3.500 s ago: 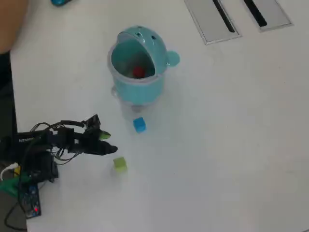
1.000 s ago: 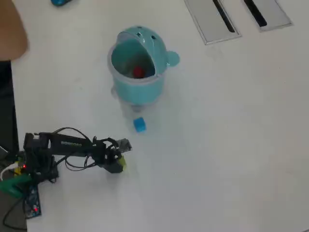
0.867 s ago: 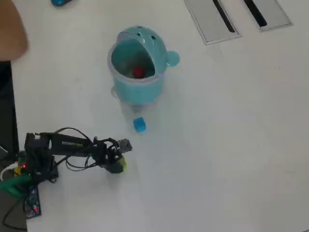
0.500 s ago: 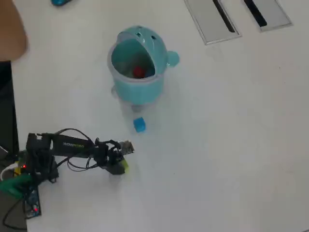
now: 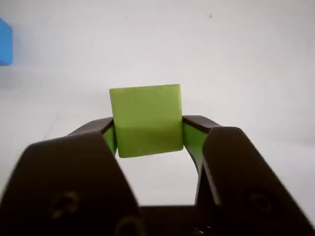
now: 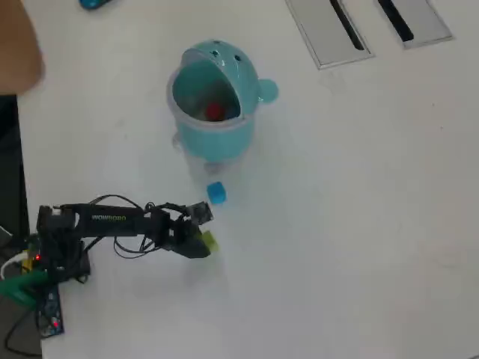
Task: Grasp RGB lego blocks and put them in the bin one by one.
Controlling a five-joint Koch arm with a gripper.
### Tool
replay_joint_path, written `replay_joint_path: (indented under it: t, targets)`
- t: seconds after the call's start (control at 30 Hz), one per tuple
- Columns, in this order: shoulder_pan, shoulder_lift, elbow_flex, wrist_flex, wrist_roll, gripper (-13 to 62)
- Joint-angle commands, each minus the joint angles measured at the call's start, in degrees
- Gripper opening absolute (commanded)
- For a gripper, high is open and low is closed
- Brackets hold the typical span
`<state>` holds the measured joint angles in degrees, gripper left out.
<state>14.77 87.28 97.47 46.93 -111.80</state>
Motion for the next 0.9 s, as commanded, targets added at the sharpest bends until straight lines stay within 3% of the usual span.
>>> replay_joint_path:
  t: [0.0,0.87]
  targets:
    - [-0.53,2.9,-4.57,-1.85,-0.35,4.0]
    - [-15.03,15.73,-9.76,-26.89,-4.57,4.0]
